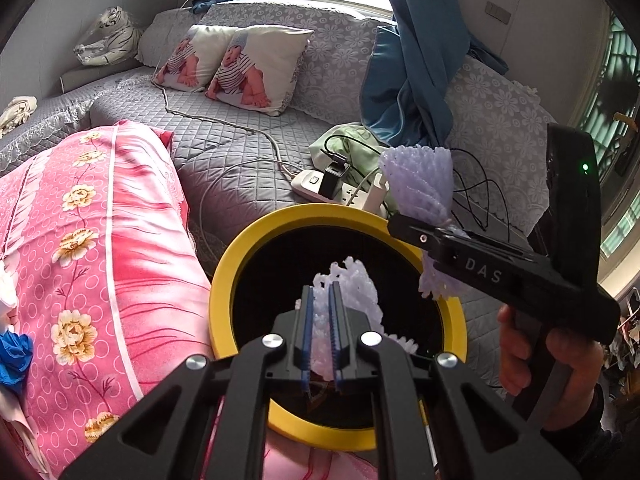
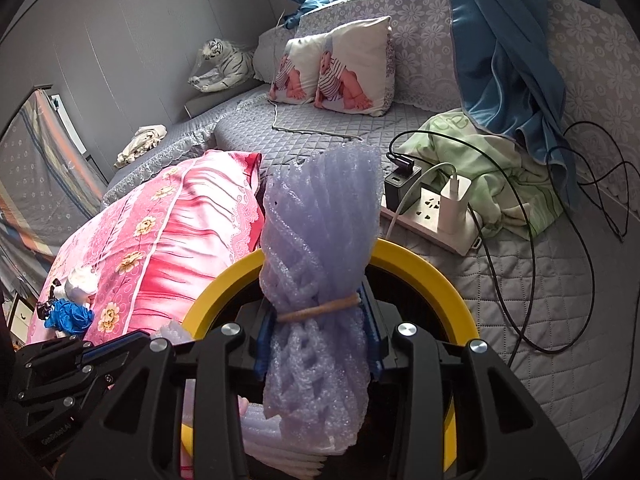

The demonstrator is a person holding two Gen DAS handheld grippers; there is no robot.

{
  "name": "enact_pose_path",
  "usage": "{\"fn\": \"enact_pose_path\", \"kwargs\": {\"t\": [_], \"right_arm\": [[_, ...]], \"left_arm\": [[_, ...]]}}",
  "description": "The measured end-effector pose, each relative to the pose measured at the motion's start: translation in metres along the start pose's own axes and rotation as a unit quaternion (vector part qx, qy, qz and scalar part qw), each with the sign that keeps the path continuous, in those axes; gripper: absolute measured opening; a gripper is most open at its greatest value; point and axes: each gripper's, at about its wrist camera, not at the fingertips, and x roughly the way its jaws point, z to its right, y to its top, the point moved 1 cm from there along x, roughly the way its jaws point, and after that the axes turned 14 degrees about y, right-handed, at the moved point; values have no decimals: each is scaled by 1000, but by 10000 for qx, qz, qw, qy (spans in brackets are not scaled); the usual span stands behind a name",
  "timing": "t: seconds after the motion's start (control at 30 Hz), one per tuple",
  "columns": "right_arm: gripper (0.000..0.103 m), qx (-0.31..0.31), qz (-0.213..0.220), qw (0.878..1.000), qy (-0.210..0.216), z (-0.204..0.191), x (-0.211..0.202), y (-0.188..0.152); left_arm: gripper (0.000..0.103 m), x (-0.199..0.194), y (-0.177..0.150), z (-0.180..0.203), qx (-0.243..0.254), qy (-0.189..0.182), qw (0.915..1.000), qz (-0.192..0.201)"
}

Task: Collect trash
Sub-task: 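Open the right tool to drop the purple net while the left tool drops the white net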

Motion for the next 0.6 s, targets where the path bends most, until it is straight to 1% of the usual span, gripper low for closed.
{"fn": "enact_pose_path", "kwargs": {"t": [0.03, 0.07, 0.1, 0.13, 0.17, 0.23, 0.3, 0.6], "right_arm": [[39, 20, -10, 10000, -16, 1, 1, 0], [41, 50, -14, 10000, -23, 3, 2, 0], [47, 76, -15, 10000, -23, 5, 3, -1], [52, 94, -21, 9999, -30, 7, 3, -1], [54, 111, -17, 9999, -46, 8, 4, -1], [54, 136, -18, 9999, -83, 10, 4, -2], [54, 177, -23, 9998, -95, 12, 4, -2], [54, 215, -15, 9997, -98, 13, 2, -5]], "left_arm": [[6, 1, 0, 0, -26, 1, 10000, -13], [13, 2, 0, -1, -55, -2, 10000, -28], [25, 3, 0, -3, -100, -8, 9999, -38], [32, 3, 0, -4, -155, 9, 9999, -33], [39, 3, -1, -6, -192, 37, 9998, -15], [39, 2, -2, -8, -199, 94, 9998, -4], [42, 2, -1, -11, -287, 65, 9996, -32], [42, -7, 2, -26, -430, 231, 9988, 58]]}}
